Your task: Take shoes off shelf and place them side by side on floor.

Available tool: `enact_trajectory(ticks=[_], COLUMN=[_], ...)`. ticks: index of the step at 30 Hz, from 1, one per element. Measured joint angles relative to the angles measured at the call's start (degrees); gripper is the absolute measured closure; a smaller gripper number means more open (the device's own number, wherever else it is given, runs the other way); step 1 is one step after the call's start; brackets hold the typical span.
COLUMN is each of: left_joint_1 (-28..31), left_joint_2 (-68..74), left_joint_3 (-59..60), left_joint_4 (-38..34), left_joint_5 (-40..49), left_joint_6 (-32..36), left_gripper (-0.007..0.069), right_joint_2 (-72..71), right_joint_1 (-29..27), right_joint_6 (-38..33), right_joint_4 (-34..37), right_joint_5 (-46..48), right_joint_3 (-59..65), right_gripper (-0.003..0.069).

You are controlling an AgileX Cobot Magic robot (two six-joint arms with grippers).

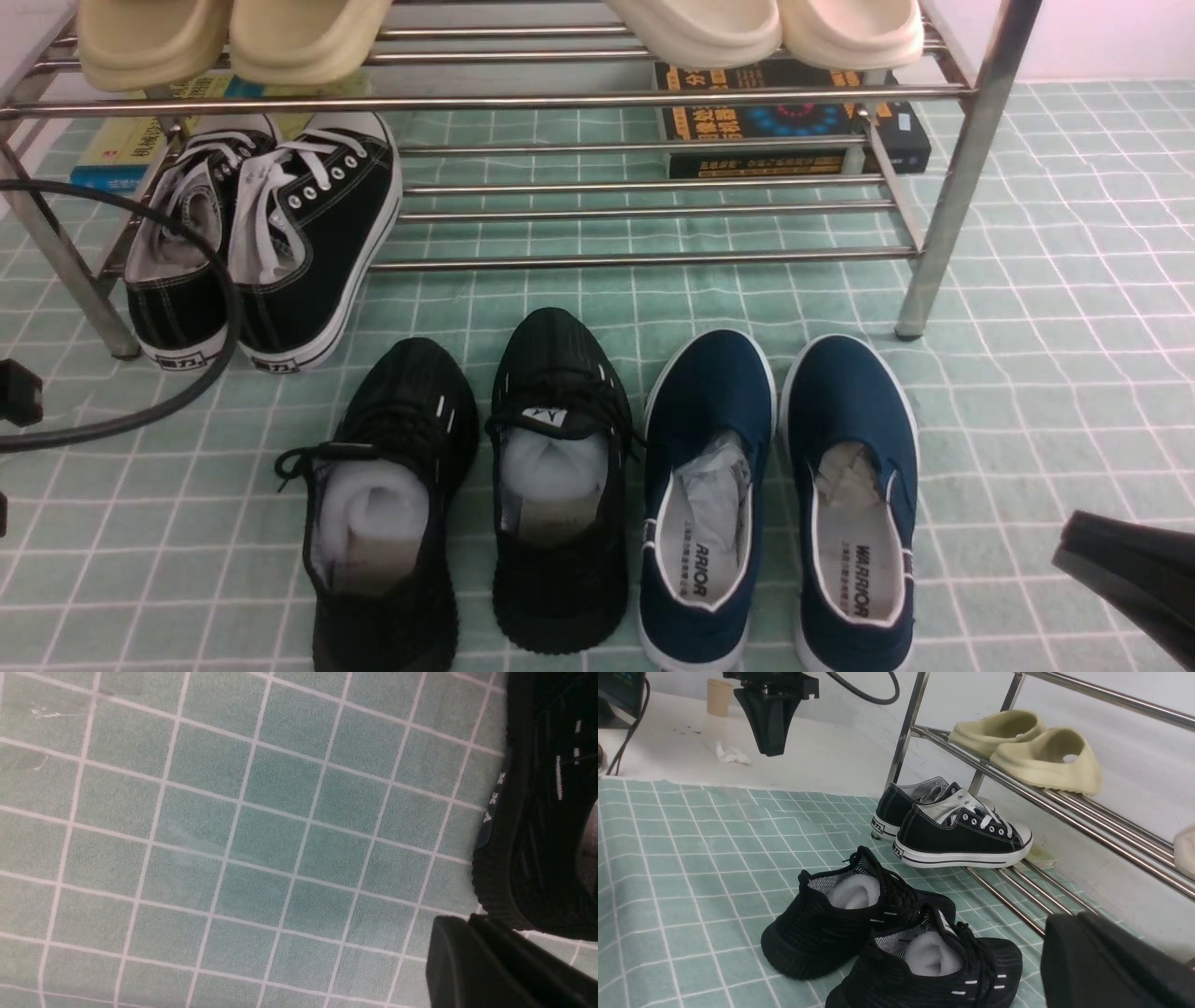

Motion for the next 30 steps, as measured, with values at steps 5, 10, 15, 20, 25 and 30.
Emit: enact_trajectory(ticks=[5,10,15,20,25,30], left_joint_1=[0.00,0.00,0.00,0.00,0.00,0.00], left_joint_2=[0.00,0.00,0.00,0.00,0.00,0.00], left_joint_3=[0.00,0.00,0.00,0.00,0.00,0.00], left_joint_4=[0.23,0.23,0.36,0.36,0.36,0.36], left_joint_5=[-1.36,-1.60,-2.59,-3.36,-3.29,-2.94], left_joint_6=[0.00,0.00,0.00,0.00,0.00,0.00], left_gripper=[0.0624,0.0624,0.0624,0.0623,0.0618,0.0613], right_joint_2=[0.00,0.00,0.00,0.00,0.00,-0.95], right_joint_1=[0.00,0.00,0.00,0.00,0.00,0.00], right_joint_6=[0.06,0.12,0.16,0.16,0.16,0.18], right_joint_4=[-0.05,-0.05,-0.05,4.83,25.69,52.64], right_joint_5=[-0.05,-0.05,-0.10,-0.03,2.06,8.91], right_joint_3=[0.00,0.00,0.00,0.00,0.00,0.00], right_gripper=[0.0648,0.0643,0.0639,0.0634,0.0628,0.0621])
